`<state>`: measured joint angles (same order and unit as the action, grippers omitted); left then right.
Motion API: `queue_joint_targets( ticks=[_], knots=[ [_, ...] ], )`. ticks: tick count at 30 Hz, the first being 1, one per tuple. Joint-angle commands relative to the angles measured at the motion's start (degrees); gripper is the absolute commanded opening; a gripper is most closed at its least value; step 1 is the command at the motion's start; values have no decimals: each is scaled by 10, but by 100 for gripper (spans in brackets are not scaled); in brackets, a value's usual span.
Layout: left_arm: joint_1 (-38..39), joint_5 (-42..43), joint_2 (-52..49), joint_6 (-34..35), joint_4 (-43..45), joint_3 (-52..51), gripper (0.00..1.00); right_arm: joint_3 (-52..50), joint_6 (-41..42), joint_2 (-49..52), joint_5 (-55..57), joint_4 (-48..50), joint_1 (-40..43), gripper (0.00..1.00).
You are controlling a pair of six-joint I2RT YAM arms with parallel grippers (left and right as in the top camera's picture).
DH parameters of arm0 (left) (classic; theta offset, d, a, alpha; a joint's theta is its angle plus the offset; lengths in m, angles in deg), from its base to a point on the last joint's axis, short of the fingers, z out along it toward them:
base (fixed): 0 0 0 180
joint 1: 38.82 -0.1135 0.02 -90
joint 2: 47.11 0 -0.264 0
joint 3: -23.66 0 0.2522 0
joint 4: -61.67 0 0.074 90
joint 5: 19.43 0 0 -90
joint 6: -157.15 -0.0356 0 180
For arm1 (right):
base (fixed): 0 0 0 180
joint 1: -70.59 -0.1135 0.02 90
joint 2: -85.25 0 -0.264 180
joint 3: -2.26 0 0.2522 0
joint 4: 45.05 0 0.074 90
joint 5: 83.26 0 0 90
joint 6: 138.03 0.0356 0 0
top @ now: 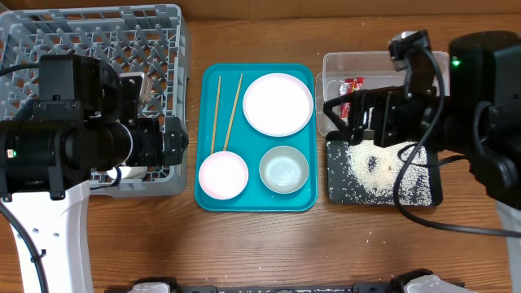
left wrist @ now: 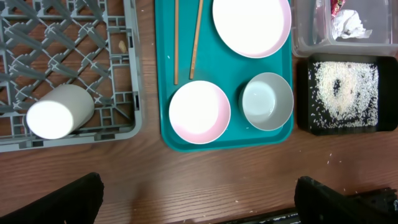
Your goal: Sort waste into correct bins and load items into the dishwasher
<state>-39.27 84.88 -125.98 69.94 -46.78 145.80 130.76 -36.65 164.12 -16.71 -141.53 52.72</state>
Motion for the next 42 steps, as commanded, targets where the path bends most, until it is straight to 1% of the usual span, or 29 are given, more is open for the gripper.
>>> queue_joint_targets(
  ticks=[1,4,6,8,9,12,15,16,18,20,26,28,30,31,34,36,38,42],
  knots=[
    [1,-1,1,-9,2,9,100,-1,-8,1,49,-36,1,99],
    [1,-1,1,-9,2,9,100,-1,-23,-12,104,-84,19,100],
    [1,-1,1,-9,2,9,100,-1,-63,-30,110,-99,25,100],
    [1,-1,1,-9,2,9,100,-1,-112,-53,110,-87,26,100],
    [1,-1,1,-9,2,9,100,-3,-132,-71,111,-62,26,100],
    [1,-1,1,-9,2,9,100,-59,-134,-123,110,94,26,100],
    [1,-1,1,-9,2,9,100,-163,-156,-187,111,251,26,100],
    [1,-1,1,-9,2,9,100,-242,-183,-228,115,330,26,100],
    [1,-1,1,-9,2,9,100,-338,-204,-273,121,399,26,100],
    [1,-1,1,-9,2,9,100,-426,-209,-315,123,444,32,99],
    [1,-1,1,-9,2,9,100,-644,-208,-439,119,497,64,100],
    [1,-1,1,-9,2,9,100,-735,-208,-501,96,526,83,100],
    [1,-1,1,-9,2,9,100,-791,-204,-542,85,551,97,100],
    [1,-1,1,-9,2,9,100,-844,-202,-584,75,578,110,99],
    [1,-1,1,-9,2,9,100,-914,-201,-639,68,605,125,100],
    [1,-1,1,-9,2,9,100,-957,-187,-676,62,628,129,100],
    [1,-1,1,-9,2,9,100,-992,-173,-709,63,645,132,100],
    [1,-1,1,-9,2,9,100,-1053,-173,-766,64,687,134,100]
  ],
)
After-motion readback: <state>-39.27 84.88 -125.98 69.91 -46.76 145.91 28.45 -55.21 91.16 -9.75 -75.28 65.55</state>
